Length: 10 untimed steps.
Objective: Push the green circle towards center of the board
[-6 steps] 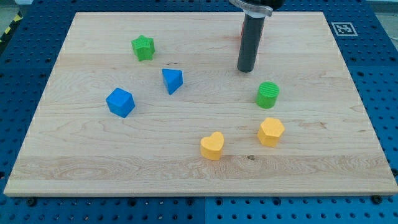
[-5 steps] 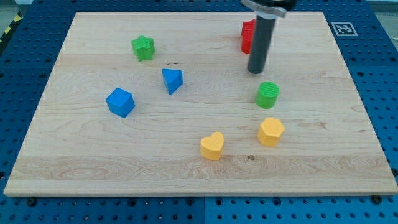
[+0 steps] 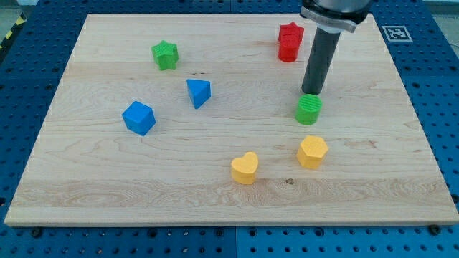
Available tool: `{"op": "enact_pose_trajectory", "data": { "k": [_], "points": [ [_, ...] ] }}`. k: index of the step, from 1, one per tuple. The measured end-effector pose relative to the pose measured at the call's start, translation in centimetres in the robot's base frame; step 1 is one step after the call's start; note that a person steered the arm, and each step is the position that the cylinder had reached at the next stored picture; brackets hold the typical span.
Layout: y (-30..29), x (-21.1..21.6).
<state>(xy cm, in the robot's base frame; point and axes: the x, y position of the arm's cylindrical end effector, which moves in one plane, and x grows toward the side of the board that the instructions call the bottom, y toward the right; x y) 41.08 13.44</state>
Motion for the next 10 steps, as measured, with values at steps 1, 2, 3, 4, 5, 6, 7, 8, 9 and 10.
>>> {"op": "enact_pose_trajectory", "data": {
  "k": [1, 2, 3, 4, 5, 6, 7, 8, 9, 10],
  "points": [
    [-0.1, 1.1],
    [1.6, 1.9],
    [2.0, 3.6],
    [0.8, 6.3],
    [-0.5, 6.7],
    [-2.5, 4.6],
    [-6.5, 4.5],
    [-10.1, 4.4],
    [-10.3, 3.6],
    [-10.3, 2.7]
  ]
}}
